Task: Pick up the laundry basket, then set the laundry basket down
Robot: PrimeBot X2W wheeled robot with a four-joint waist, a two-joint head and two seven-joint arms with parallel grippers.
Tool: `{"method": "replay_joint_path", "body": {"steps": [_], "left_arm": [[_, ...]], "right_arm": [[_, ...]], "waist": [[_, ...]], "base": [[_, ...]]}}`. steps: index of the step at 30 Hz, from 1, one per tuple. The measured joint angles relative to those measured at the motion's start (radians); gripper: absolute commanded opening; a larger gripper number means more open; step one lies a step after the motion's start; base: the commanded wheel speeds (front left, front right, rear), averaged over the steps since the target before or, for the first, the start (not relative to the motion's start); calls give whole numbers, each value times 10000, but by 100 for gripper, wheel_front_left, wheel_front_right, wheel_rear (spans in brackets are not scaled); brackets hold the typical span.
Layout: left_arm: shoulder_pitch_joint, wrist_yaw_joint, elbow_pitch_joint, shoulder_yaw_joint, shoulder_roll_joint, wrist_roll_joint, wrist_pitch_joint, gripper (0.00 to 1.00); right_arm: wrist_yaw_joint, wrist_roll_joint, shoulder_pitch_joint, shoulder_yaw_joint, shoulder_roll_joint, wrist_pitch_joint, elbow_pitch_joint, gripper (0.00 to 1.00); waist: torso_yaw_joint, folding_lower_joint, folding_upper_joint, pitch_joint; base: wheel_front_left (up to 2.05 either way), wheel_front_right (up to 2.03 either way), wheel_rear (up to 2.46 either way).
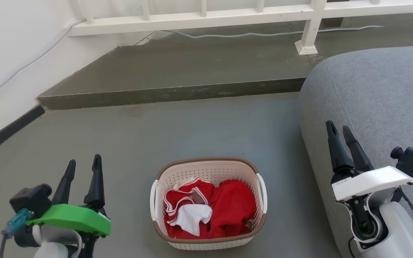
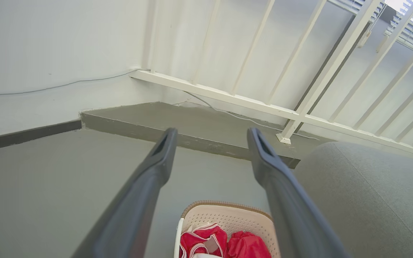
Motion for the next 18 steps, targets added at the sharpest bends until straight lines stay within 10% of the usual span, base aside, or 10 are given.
{"method": "replay_joint_path", "body": {"steps": [18], "left_arm": [[-25,77,-282,-257,-40,2663,-640,100]], "right_arm": [[-430,-2909,-29,295,40,-625,-59,100]], "waist": [[17,0,0,86]], "base": [[0,0,0]]}}
